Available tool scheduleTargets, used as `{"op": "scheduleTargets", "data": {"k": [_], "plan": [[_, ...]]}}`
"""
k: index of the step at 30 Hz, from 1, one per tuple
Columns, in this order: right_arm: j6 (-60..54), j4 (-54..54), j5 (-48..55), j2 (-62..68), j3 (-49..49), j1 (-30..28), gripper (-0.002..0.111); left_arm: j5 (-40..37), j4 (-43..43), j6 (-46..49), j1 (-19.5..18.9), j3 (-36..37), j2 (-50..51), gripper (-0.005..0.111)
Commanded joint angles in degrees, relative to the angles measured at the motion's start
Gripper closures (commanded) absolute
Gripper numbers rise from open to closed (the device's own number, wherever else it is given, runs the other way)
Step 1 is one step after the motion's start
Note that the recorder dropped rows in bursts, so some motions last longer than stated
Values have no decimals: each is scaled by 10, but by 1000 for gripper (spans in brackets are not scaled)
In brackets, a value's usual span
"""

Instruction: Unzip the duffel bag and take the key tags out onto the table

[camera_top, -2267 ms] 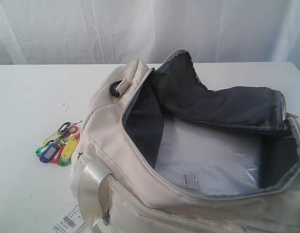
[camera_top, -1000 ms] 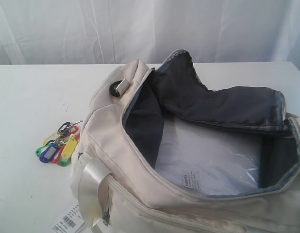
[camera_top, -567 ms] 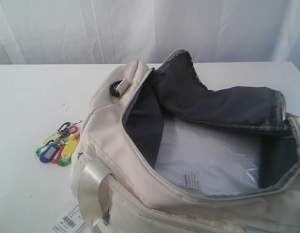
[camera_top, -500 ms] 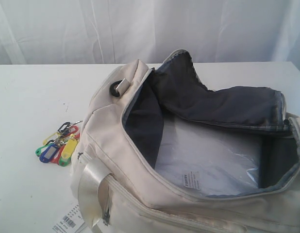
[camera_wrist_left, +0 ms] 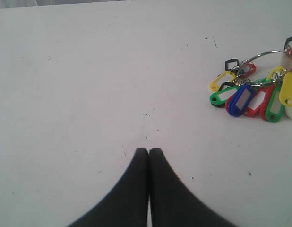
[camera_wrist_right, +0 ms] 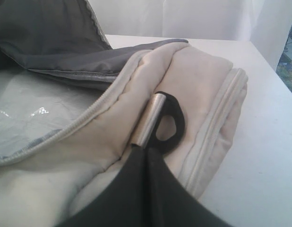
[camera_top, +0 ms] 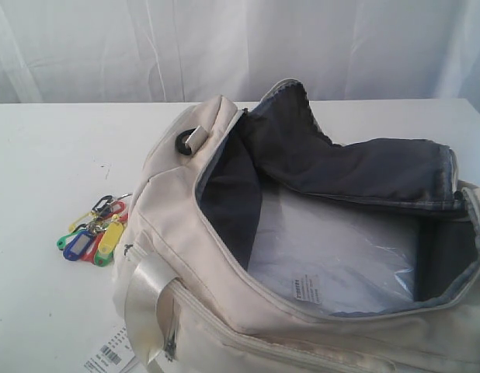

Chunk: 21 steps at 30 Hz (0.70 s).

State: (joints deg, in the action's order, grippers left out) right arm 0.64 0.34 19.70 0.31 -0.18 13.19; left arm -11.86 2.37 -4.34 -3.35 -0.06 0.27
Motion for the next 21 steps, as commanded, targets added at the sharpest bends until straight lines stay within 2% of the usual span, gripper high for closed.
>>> {"op": "scheduleTargets", "data": {"k": [1, 12, 21], "plan": [[-6, 1, -5, -3, 2, -4, 108, -4, -2, -6, 2, 1, -3, 107], [-6, 1, -5, -3, 2, 15, 108, -20, -2, -6, 2, -119, -3, 107], [-6, 1, 0, -3, 2, 21, 108, -57, -2, -6, 2, -126, -3, 107]]}}
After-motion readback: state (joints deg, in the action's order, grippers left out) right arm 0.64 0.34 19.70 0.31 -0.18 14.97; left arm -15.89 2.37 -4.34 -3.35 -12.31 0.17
